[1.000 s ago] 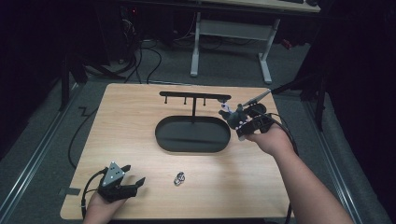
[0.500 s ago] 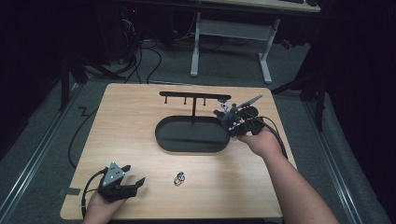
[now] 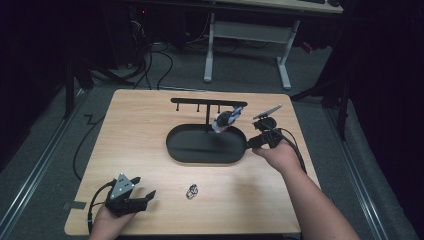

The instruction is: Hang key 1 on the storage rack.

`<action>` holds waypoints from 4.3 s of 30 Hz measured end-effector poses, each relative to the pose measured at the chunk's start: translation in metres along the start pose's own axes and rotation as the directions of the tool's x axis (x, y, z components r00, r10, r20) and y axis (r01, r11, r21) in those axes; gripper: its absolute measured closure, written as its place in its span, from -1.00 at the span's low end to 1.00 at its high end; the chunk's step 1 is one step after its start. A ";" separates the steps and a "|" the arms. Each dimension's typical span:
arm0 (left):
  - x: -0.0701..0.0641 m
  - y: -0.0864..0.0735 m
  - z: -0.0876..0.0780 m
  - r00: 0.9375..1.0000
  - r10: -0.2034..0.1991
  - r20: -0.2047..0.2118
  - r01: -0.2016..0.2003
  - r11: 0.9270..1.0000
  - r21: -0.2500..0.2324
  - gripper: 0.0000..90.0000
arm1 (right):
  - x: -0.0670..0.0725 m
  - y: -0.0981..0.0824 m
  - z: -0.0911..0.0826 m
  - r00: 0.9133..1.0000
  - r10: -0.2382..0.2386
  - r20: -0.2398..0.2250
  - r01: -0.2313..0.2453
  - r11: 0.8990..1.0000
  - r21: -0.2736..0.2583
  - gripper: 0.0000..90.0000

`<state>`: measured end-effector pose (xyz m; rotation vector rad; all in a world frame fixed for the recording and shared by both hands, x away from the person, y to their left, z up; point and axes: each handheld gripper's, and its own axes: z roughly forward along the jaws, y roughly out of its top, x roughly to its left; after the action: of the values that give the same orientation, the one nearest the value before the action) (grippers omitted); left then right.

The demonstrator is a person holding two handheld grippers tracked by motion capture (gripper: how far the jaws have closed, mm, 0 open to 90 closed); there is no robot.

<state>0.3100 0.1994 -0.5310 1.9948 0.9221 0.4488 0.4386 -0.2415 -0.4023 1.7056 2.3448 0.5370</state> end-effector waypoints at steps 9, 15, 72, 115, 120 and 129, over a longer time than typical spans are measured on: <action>-0.002 0.000 0.002 1.000 0.002 -0.001 -0.002 1.000 0.005 -0.44 | 0.005 -0.030 -0.002 0.999 -0.047 0.001 0.047 0.998 -0.052 -0.21; -0.002 0.000 0.002 1.000 0.003 -0.003 -0.003 1.000 0.009 -0.45 | 0.001 -0.047 0.001 0.999 -0.040 -0.019 0.039 0.997 -0.074 -0.18; -0.034 0.018 0.007 0.999 -0.036 0.021 0.036 0.999 0.000 0.31 | -0.001 -0.194 0.038 0.998 -0.046 -0.045 0.017 0.860 -0.510 -0.09; -0.173 0.078 0.123 0.961 0.152 0.229 -0.184 0.975 0.124 0.98 | -0.015 -0.208 0.031 0.993 -0.026 -0.114 -0.036 0.858 -0.513 -0.06; -0.184 0.084 0.130 0.956 0.157 0.246 -0.187 0.977 0.104 0.94 | -0.016 -0.208 0.031 0.993 -0.029 -0.111 -0.033 0.854 -0.518 -0.06; -0.137 0.071 0.102 0.983 0.100 0.152 -0.112 0.991 0.071 0.84 | -0.016 -0.209 0.031 0.993 -0.023 -0.117 -0.041 0.858 -0.512 -0.06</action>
<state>0.3131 0.0144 -0.5242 2.1260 0.7542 0.3213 0.2723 -0.3078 -0.5149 1.4583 2.0041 1.1754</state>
